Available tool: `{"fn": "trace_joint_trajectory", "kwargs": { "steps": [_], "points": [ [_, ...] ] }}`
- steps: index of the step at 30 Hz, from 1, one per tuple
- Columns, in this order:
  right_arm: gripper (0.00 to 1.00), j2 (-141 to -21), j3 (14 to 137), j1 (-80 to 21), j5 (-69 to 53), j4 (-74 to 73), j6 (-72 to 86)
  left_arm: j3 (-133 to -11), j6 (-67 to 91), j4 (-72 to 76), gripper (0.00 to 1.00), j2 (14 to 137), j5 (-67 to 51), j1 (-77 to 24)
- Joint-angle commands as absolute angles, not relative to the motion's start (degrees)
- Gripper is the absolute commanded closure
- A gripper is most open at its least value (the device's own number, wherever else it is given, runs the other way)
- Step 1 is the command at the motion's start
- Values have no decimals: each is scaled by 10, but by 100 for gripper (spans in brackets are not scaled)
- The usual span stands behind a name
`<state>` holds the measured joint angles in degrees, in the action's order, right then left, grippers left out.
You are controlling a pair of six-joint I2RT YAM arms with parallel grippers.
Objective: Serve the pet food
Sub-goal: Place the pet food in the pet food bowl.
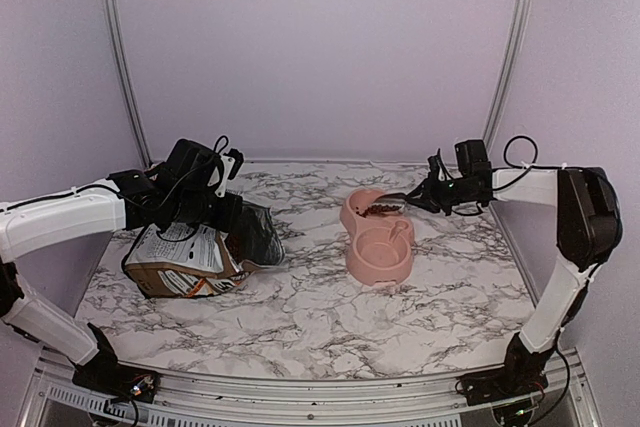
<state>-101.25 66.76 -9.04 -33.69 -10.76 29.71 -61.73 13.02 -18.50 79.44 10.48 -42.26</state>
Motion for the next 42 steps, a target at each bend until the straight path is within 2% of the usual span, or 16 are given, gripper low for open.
{"fn": "trace_joint_trajectory", "kwargs": {
  "steps": [1,16,42],
  "points": [
    [100,-1018,691,-99,-297,-135,276,-616,127,-172,100,773,114,-413],
    [100,-1036,749,-135,-165,-237,223,-616,127,-175,100,766,121,-413],
    [100,-1045,820,-209,-112,-213,173,-643,193,-206,100,824,102,-414]
  ]
}}
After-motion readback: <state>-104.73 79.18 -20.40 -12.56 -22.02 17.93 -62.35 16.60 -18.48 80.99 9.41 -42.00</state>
